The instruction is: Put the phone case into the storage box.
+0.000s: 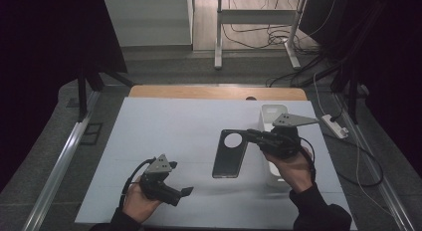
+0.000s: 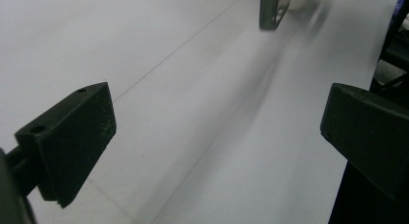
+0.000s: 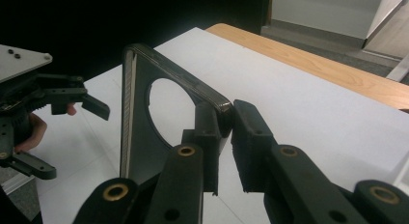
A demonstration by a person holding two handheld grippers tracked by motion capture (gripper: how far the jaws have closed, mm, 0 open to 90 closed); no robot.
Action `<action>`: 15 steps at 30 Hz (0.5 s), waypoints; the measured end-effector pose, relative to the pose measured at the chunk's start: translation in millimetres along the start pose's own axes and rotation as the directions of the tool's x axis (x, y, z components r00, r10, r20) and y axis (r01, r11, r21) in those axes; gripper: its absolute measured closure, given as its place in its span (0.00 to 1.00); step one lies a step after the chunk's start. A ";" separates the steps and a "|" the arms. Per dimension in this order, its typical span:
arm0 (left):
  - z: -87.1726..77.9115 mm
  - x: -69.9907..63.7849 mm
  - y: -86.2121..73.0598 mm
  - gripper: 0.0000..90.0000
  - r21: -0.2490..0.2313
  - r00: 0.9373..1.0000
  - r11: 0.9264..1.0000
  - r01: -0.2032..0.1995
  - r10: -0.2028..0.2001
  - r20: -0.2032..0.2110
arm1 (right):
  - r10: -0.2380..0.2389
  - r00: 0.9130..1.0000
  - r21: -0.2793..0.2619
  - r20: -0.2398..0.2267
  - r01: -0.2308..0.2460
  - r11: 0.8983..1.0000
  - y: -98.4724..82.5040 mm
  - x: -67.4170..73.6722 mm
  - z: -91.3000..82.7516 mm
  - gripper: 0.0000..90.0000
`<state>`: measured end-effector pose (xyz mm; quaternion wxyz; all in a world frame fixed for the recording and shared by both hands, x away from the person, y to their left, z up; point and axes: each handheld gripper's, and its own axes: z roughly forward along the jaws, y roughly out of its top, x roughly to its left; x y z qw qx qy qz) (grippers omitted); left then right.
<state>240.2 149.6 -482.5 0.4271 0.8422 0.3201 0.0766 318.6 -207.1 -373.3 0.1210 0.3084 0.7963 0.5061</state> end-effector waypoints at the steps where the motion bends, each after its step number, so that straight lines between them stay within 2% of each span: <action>1: -1.2 0.3 -1.7 0.00 0.000 1.000 1.000 0.001 -0.001 -0.005 | 0.003 1.000 0.000 0.002 -0.003 1.000 0.7 -1.4 -0.7 0.89; 5: -9.3 2.4 -11.0 0.00 -0.006 0.999 1.000 0.021 -0.021 -0.039 | 0.008 1.000 -0.002 0.007 -0.007 1.000 2.9 -5.9 -1.9 0.89; 11: -21.8 6.3 -22.2 0.00 -0.030 0.996 0.998 0.060 -0.062 -0.064 | 0.010 1.000 -0.004 0.013 -0.010 1.000 6.5 -9.9 -2.2 0.89; 15: -27.6 7.2 -28.1 0.00 -0.041 0.994 0.997 0.070 -0.073 -0.078 | 0.008 1.000 -0.006 0.016 -0.008 1.000 9.3 -12.1 -2.3 0.89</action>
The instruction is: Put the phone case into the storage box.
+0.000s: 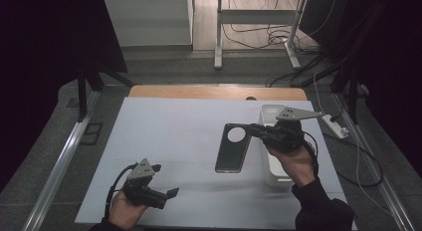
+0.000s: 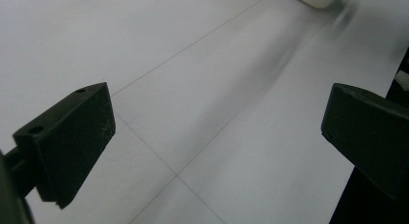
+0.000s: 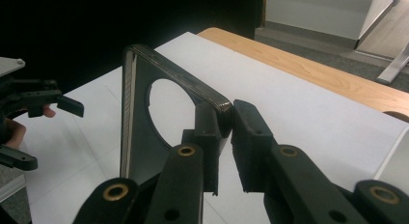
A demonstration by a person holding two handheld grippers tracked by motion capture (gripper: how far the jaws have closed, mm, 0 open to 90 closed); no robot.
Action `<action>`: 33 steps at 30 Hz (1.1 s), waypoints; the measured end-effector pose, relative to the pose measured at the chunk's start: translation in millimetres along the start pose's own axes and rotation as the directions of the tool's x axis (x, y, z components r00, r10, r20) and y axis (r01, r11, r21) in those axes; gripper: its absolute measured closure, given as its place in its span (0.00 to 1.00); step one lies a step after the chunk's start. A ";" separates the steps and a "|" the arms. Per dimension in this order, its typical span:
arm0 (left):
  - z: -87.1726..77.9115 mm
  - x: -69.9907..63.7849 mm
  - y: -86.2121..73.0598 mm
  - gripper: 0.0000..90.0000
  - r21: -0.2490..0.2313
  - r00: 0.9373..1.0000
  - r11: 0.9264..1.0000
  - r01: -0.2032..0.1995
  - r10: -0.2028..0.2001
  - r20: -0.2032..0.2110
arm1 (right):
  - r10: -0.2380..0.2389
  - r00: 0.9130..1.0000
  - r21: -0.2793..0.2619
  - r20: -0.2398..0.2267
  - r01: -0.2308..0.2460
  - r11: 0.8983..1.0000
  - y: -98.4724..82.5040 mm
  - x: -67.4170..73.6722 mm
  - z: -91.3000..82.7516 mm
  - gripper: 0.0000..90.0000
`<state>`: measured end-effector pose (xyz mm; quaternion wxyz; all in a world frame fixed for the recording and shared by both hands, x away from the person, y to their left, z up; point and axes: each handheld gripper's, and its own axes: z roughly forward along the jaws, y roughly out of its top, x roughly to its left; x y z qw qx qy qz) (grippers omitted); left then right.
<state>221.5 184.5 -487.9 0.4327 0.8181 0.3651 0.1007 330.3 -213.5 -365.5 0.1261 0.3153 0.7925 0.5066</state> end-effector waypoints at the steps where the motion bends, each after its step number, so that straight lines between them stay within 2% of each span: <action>1: -1.1 0.1 -1.2 0.00 0.000 1.000 1.000 0.003 -0.003 -0.003 | -0.001 1.000 -0.001 0.002 0.001 1.000 1.7 -1.4 -0.1 0.89; 8: -12.9 1.1 -15.1 0.00 -0.009 0.999 1.000 0.024 -0.024 -0.045 | -0.005 1.000 0.000 0.016 0.005 1.000 6.7 -6.0 -2.2 0.89; 20: -35.3 6.0 -36.5 0.00 -0.056 0.991 0.997 0.061 -0.067 -0.113 | 0.001 0.999 -0.013 0.035 -0.001 1.000 16.7 -18.4 -5.3 0.89; 33: -45.6 10.0 -49.5 0.00 -0.060 0.983 0.996 0.070 -0.079 -0.167 | -0.005 0.997 -0.020 0.071 0.006 1.000 25.4 -32.0 -9.0 0.89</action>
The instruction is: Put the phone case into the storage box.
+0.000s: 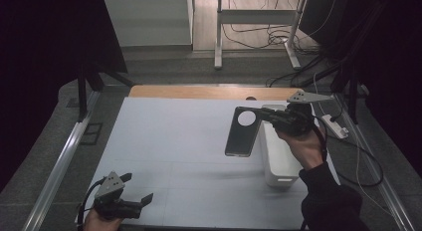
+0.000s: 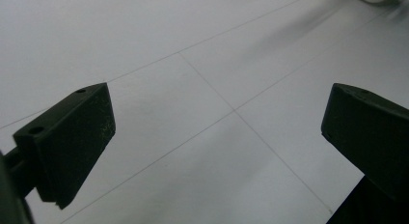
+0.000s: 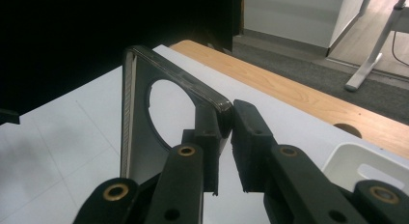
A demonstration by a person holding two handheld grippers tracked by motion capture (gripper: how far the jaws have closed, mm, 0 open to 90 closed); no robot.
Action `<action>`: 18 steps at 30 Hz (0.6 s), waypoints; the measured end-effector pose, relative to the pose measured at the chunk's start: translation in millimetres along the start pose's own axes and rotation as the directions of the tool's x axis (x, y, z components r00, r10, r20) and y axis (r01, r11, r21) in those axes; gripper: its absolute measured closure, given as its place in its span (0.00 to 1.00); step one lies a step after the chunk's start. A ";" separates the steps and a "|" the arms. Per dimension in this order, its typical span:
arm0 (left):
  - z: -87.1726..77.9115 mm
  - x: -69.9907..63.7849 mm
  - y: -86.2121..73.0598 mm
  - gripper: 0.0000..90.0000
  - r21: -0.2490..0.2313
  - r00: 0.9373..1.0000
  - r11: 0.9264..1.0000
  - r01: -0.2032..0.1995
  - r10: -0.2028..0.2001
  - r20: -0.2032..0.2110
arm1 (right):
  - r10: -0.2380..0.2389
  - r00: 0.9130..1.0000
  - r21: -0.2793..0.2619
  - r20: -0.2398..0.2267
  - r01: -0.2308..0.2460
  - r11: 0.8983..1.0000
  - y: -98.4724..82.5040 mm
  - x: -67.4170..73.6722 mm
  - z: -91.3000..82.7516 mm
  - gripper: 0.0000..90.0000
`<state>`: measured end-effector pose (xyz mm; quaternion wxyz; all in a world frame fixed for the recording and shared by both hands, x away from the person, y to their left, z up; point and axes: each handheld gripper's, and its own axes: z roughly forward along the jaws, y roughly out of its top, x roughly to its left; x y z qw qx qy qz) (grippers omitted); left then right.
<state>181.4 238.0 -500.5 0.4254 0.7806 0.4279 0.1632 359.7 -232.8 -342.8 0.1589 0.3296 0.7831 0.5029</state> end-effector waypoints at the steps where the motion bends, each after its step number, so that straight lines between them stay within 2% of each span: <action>1: -0.3 0.2 -0.6 0.00 0.000 1.000 1.000 0.002 -0.002 -0.001 | 0.001 1.000 0.000 0.003 -0.001 1.000 0.7 -1.4 -0.2 0.89; 5: -3.3 1.2 -2.8 0.00 -0.010 1.000 1.000 0.006 -0.006 -0.001 | -0.001 1.000 0.002 0.017 0.001 1.000 2.0 -6.3 -1.2 0.89; 10: -5.0 1.7 -3.9 0.00 -0.018 1.000 1.000 0.003 -0.003 -0.019 | 0.004 1.000 -0.004 0.030 -0.003 1.000 3.7 -11.5 -2.6 0.89; 18: -3.8 0.8 -3.5 0.00 -0.007 0.999 1.000 -0.006 0.006 -0.033 | -0.001 0.998 -0.010 0.060 0.002 1.000 7.5 -22.4 -5.6 0.89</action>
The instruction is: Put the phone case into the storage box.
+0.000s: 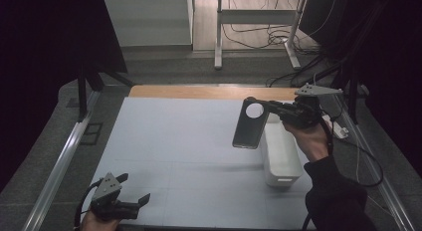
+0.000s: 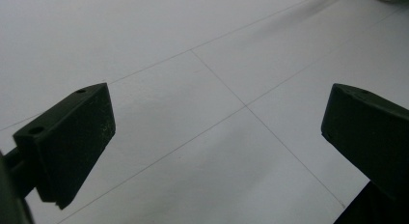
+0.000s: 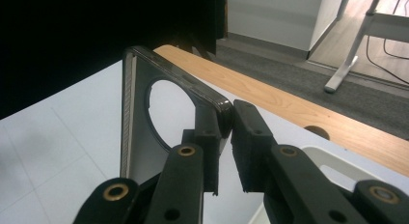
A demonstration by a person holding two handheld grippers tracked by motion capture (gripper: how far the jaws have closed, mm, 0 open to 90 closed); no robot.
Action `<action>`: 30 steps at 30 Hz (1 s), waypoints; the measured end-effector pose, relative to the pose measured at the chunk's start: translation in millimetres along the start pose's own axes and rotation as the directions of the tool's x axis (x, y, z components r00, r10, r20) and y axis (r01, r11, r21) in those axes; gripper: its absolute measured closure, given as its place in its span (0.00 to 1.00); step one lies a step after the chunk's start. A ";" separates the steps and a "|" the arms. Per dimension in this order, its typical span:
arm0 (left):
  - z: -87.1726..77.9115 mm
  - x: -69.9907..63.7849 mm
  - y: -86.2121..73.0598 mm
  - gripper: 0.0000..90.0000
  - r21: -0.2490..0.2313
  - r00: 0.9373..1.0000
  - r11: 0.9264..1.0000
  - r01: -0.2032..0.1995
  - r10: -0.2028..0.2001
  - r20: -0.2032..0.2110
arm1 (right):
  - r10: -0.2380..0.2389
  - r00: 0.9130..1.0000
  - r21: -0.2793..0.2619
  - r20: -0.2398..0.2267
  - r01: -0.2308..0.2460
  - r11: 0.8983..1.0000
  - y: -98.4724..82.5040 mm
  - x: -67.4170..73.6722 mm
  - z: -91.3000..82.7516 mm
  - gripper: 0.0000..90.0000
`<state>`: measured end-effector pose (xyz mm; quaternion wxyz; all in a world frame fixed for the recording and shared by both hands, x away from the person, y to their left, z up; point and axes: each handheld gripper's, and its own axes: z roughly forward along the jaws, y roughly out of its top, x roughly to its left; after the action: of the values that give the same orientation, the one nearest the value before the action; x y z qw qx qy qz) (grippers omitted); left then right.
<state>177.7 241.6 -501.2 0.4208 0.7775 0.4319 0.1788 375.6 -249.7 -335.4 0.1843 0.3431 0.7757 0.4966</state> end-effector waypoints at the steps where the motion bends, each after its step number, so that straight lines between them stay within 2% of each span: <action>1: 0.1 -0.1 0.1 0.00 0.001 1.000 1.000 -0.002 0.002 -0.002 | 0.002 1.000 -0.001 0.003 -0.002 1.000 0.3 -1.7 -0.2 0.89; 21: 0.1 -1.2 0.2 0.00 0.004 1.000 1.000 -0.012 0.012 -0.019 | -0.009 0.997 -0.003 0.075 0.009 1.000 10.8 -34.2 -4.9 0.89; 30: 0.2 -1.1 -0.1 0.00 0.002 0.999 1.000 -0.018 0.018 -0.032 | -0.023 0.993 0.004 0.114 0.023 1.000 16.8 -47.8 -4.9 0.89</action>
<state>177.1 240.6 -501.2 0.4116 0.7787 0.4318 0.1944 411.6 -282.5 -320.9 0.2336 0.3622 0.7684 0.4731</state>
